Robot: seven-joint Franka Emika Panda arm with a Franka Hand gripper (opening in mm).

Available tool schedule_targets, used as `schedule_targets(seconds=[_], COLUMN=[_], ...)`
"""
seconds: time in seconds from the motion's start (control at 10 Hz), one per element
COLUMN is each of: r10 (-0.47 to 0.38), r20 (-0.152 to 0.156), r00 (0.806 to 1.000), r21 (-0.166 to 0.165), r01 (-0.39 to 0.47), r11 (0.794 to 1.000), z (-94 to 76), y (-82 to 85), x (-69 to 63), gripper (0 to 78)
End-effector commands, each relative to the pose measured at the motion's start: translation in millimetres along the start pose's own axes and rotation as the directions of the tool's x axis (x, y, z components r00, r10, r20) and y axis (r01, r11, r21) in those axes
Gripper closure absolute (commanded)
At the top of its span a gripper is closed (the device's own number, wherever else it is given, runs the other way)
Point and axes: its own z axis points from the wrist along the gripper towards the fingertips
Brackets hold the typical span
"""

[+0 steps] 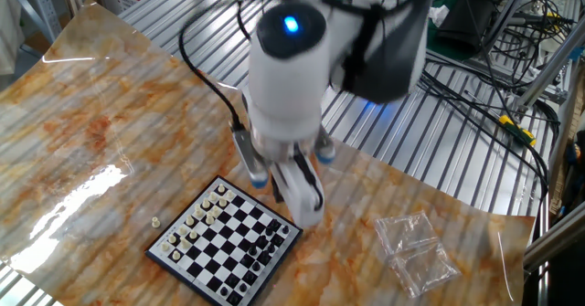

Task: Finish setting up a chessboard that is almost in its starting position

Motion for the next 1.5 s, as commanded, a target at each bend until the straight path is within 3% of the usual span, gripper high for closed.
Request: schedule_targets(seconds=[0.1,0.7,1.5], r10=[0.032,0.114,0.163], r20=[0.01,0.021,0.022], r00=[0.999,0.993,0.986], r21=[-0.007,-0.015,-0.018], r01=[-0.032,-0.113,-0.163], r11=[0.999,0.993,0.986], z=[12.5,46.7,63.2], y=[13.7,42.0,66.0], x=[-1.9,-13.0,-33.0], gripper=[77.6,77.6,77.6])
